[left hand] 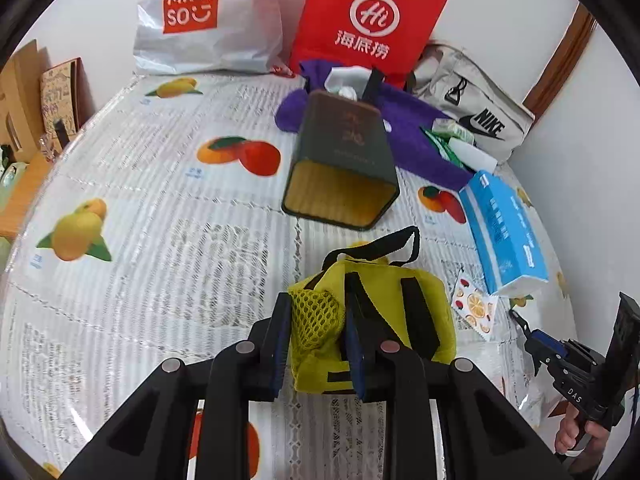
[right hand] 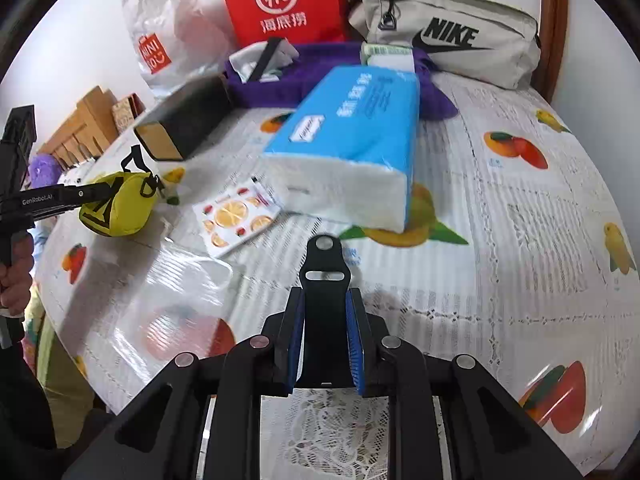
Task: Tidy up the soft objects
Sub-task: 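Carry the yellow pouch in the left tool and black strap in the right tool to the towel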
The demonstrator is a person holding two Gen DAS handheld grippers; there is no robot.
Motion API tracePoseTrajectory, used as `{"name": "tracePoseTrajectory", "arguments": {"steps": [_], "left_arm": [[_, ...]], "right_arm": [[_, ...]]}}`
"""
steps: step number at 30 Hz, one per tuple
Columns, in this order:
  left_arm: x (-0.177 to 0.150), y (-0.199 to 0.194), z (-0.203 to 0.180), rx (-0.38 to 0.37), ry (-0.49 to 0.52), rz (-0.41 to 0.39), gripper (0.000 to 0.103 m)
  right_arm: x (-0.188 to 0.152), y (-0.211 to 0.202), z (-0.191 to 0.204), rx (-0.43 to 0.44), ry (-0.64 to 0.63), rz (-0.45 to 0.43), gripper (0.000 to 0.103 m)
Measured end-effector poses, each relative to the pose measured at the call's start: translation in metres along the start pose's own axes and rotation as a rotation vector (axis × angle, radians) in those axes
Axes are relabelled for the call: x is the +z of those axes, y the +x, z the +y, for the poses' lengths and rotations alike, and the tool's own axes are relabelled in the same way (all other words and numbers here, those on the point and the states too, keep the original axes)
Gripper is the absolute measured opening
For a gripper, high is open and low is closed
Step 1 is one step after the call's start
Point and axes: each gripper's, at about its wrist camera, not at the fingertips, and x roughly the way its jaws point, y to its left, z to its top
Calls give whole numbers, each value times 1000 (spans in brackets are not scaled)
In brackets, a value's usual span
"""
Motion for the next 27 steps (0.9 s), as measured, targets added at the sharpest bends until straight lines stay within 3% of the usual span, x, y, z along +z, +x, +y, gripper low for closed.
{"name": "tracePoseTrajectory", "arguments": {"steps": [17,27], "left_arm": [[36,-27,-12,-14,-1,-79,24],[78,-25,-24,-7,29,-120,24]], "right_arm": [[39,-44,13,88,-33,-109,21],[87,-48,4,59,-53,-161,21]]}}
